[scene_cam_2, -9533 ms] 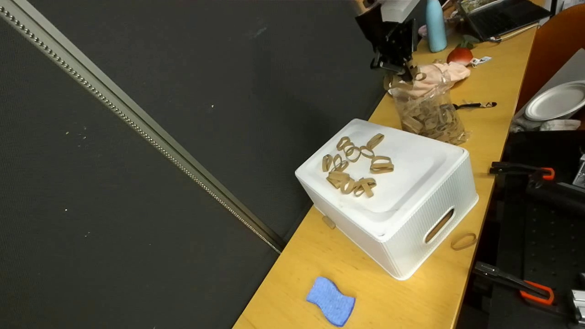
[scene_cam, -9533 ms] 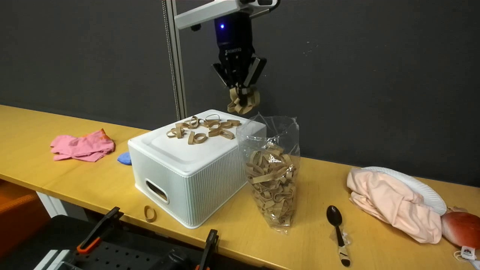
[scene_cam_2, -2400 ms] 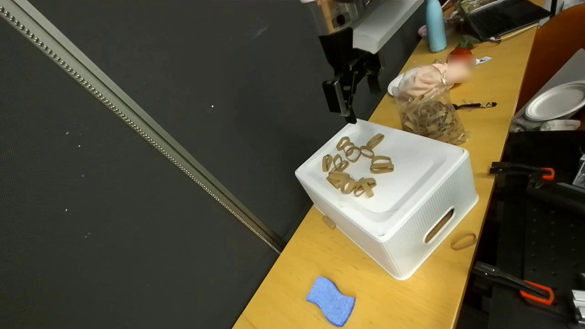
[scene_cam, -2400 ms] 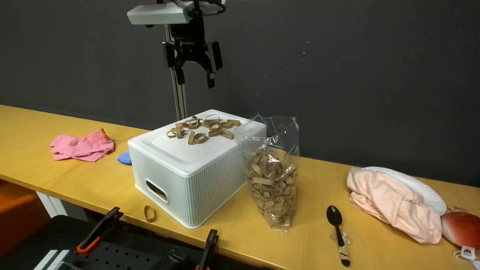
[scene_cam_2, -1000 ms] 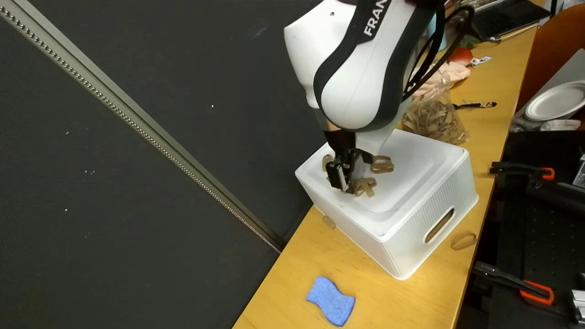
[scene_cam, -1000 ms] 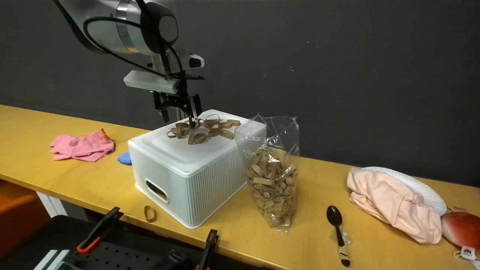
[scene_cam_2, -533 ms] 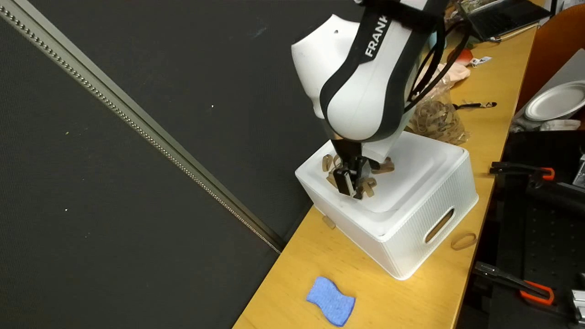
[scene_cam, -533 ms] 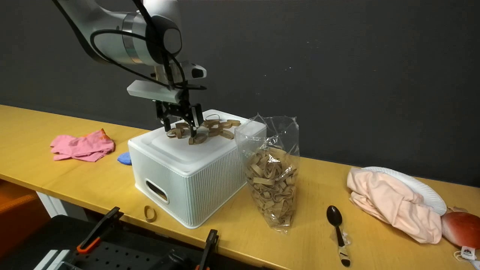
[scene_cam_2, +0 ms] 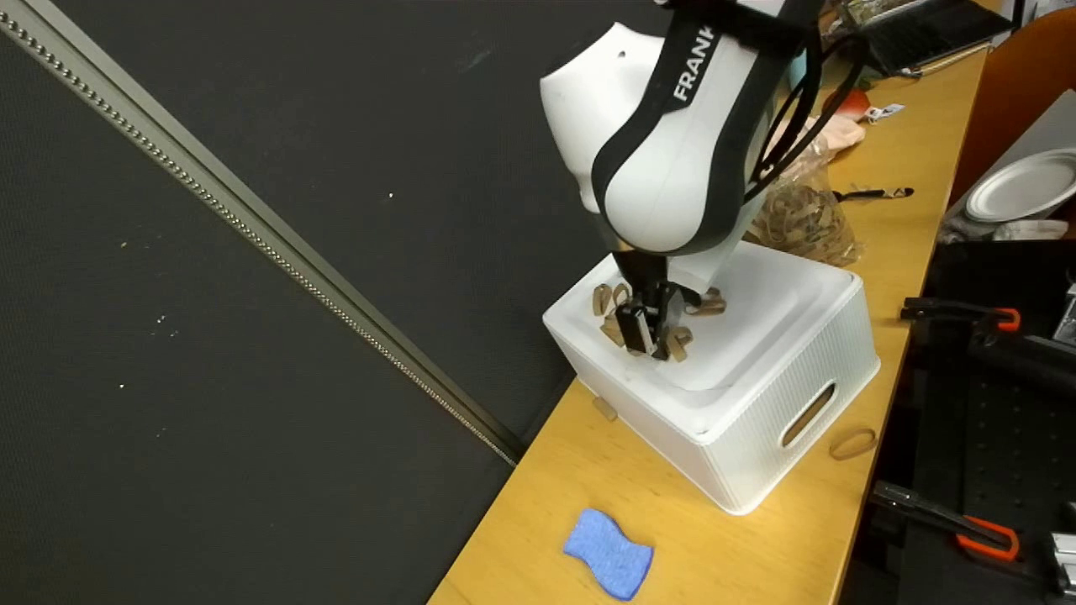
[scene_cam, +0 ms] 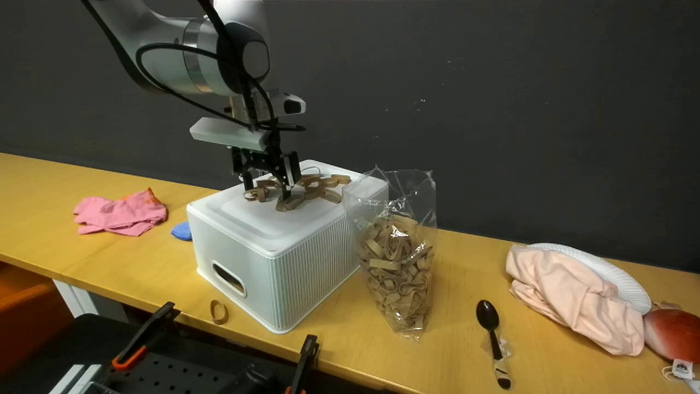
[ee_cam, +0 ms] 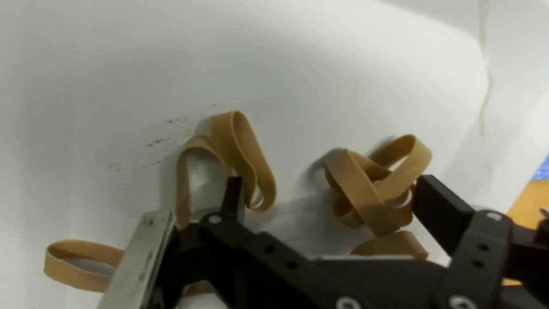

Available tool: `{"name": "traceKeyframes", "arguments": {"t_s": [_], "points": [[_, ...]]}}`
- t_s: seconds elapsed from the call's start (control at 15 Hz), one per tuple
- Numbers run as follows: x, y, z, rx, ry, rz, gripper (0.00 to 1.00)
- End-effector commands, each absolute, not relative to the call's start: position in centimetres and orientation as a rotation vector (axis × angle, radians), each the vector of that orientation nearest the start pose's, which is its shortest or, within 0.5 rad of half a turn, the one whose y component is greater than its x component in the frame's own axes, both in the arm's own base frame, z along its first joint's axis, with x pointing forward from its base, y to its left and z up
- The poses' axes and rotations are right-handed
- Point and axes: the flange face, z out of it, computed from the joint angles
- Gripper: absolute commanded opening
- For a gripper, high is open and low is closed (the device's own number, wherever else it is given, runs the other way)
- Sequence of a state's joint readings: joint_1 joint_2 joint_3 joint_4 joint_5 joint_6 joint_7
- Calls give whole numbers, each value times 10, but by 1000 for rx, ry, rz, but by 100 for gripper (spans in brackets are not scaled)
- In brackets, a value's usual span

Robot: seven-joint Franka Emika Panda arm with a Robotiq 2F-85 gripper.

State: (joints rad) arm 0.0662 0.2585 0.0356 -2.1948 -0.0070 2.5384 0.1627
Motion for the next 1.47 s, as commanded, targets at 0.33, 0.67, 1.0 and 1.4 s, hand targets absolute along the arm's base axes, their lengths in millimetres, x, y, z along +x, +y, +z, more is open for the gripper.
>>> {"name": "traceKeyframes", "arguments": {"t_s": [0.33, 0.67, 1.0, 1.4], "points": [[560, 51, 279, -3139, 130, -134, 100], [557, 47, 281, -3148, 142, -132, 65], [555, 48, 285, -3147, 155, -136, 27], [552, 46, 291, -3146, 171, -139, 0]]}}
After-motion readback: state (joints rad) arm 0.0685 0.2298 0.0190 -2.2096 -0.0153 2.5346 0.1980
